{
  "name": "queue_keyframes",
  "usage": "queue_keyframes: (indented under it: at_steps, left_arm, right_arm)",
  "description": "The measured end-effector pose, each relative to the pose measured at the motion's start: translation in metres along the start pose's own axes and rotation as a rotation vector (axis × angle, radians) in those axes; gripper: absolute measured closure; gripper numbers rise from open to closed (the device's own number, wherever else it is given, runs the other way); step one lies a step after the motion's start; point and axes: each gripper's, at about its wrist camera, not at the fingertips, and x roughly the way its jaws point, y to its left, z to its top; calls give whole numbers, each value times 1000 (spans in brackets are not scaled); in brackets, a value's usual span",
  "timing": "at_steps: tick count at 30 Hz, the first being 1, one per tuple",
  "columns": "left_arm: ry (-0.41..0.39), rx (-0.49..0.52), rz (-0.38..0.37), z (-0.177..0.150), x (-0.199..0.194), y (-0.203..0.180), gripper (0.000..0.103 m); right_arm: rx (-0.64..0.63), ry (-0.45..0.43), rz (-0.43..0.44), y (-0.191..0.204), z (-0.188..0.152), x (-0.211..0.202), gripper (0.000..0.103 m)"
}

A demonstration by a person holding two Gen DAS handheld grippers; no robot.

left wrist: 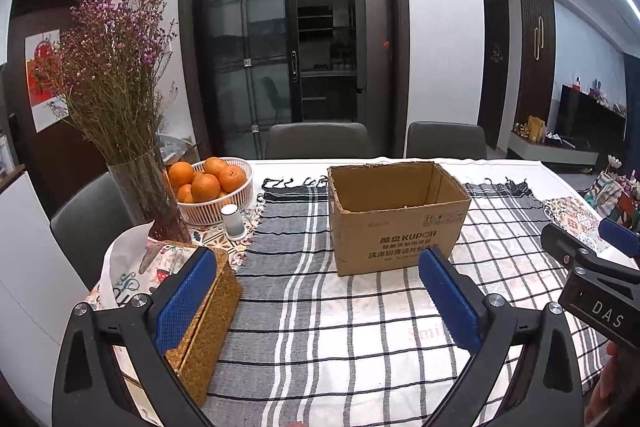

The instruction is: Organize rigid objects

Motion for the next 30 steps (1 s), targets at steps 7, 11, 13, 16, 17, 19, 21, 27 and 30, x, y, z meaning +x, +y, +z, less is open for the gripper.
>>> queue_keyframes:
  at_steps: [7, 11, 13, 16, 17, 19, 21, 27, 30]
  left_arm:
    - [-1, -3, -1, 1, -1, 1, 0]
    - [-5, -4, 0, 0, -2, 1, 0]
    - [-7, -2, 4, 1, -2, 1, 0]
    - [-7, -2, 4, 1, -3, 0, 0]
    - [-8, -2, 4, 1, -3, 0, 0]
    - [-11, -2, 5, 1, -5, 0, 0]
    - [-15, -3, 6, 1, -6, 1, 0]
    - [-16, -2, 3, 1, -7, 1, 0]
    - [-16, -2, 1, 1, -7, 1, 0]
  right_arm:
    - [-6, -8, -3, 0, 1, -4, 11]
    - [-6, -11, -1, 0, 1, -4, 11]
    - [-6, -14, -2, 0, 1, -5, 11]
    - [-6, -16, -3, 0, 1, -6, 11]
    - [-7, -16, -3, 0, 1, -6, 11]
    - [-5, -18, -3, 0, 1, -6, 11]
    - [-5, -17, -2, 0, 1, -6, 11]
    - [-4, -20, 1, 0, 0, -8, 11]
    - [-4, -22, 3, 0, 1, -9, 11]
